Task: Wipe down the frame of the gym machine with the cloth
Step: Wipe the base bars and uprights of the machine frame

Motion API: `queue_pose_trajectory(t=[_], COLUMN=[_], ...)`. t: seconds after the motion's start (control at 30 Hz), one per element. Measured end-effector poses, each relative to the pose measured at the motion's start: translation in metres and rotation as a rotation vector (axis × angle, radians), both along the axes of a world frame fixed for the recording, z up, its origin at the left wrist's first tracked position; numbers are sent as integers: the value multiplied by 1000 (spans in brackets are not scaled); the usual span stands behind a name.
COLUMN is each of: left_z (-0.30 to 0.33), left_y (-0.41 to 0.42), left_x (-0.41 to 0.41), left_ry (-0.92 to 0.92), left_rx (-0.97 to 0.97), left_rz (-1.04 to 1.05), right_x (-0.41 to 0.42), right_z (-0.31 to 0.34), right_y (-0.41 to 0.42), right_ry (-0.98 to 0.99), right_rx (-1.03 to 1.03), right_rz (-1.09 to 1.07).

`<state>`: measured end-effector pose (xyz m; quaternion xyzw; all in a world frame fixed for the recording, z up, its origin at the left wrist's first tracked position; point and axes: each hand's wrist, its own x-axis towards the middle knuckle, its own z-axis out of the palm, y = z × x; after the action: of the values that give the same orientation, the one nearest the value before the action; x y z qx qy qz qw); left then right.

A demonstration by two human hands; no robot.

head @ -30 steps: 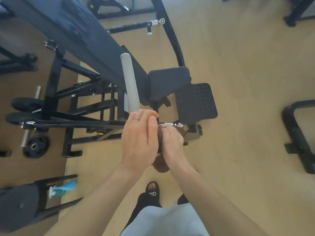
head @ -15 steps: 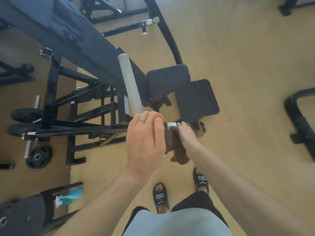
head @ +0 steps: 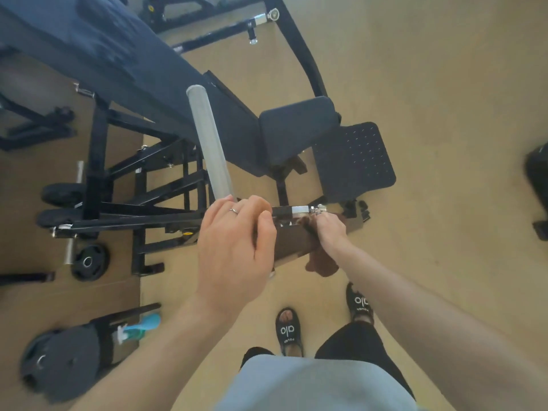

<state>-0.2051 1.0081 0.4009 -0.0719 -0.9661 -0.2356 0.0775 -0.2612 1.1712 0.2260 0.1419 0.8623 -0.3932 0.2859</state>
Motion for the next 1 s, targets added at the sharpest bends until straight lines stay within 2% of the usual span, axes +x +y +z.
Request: queue_pose_trajectory(t=[0.07, 0.13, 0.23, 0.3, 0.33, 0.43, 0.57, 0.77, 0.87, 1.0], left_z=[5, 14, 29, 22, 11, -36, -90, -158, -180, -194], left_y=[1, 7, 41, 71, 85, 116, 134, 150, 154, 151], left_x=[-2, -2, -11, -18, -23, -40, -50, -49, -49, -51], left_ry=[-19, -50, -217, -314, -358, -512, -591, -482, -426, -333], left_rx=[-72, -226, -563, -797, -849, -892, -923, -924, -975, -1031], left_rz=[-12, -36, -93, -228, -238, -132, -47, -29, -49, -96], right_x=[-5, -3, 14, 28, 31, 23, 13, -1, -2, -29], right_z=[-7, -10, 4, 7, 2, -30, -70, -129, -148, -187], right_y=[6, 4, -20, -28, -27, -7, 19, 39, 50, 71], right_ry=[-71, -52, 110, 250, 292, 272, 108, 80, 119, -42], right_rx=[-99, -99, 58, 4, -11, 52, -16, -255, -255, -215], right_rz=[-126, -156, 20, 63, 99, 182, 82, -335, -346, -358])
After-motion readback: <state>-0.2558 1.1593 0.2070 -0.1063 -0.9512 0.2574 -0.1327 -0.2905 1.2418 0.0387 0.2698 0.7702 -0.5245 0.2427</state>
